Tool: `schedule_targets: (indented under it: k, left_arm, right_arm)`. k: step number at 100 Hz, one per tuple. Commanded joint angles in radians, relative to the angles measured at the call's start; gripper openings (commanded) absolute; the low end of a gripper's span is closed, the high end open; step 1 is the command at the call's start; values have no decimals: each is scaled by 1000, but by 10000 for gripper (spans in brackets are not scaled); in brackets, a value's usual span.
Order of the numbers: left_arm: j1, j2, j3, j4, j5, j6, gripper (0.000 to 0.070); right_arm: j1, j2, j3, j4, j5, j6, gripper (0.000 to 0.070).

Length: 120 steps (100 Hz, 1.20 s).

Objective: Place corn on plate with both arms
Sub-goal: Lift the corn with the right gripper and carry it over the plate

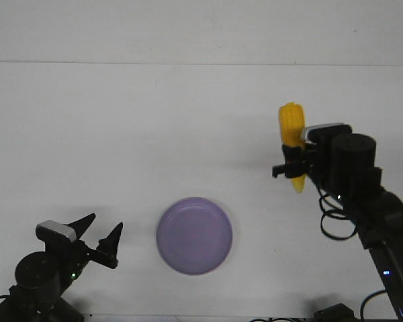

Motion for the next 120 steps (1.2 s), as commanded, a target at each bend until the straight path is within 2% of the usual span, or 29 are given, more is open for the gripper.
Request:
schedule_targets:
  k: [1,8,17,33,57,72,77,86,92,120]
  left_arm:
    - [-5,5,11,10,-3,7,504]
    - [-5,5,11,10,-3,7,504]
    - [-5,5,11,11,-3,7,504]
    - [-5,5,11,11,-3,7,504]
    - [-5,5,11,11,-3,6,504]
    - [-5,5,11,10,-3,6,504]
    - [-5,5,11,10,-3,6,504]
    - [-5,5,11,10,-3,6,503]
    - [-5,5,11,10,-3,6,504]
    - [-5,5,11,10,-3,6,504]
  right_arm:
    - [119,-2,-63,19,2,63,131]
    - [231,-17,-140,60,11,108,131]
    - [388,-18,-257,138,63,170,130]
    - [595,42,-437,344,115,264,130]
    - [692,239,-484,506,114,289,131]
    - [697,308,-484,531,130,289,139]
    - [696,317,-484,527,133,289,178]
    - [694,323,-484,526,134,286,376]
    - [695,323,-484,529,136,286,465]
    - [694,296,-473,497,146,279,494]
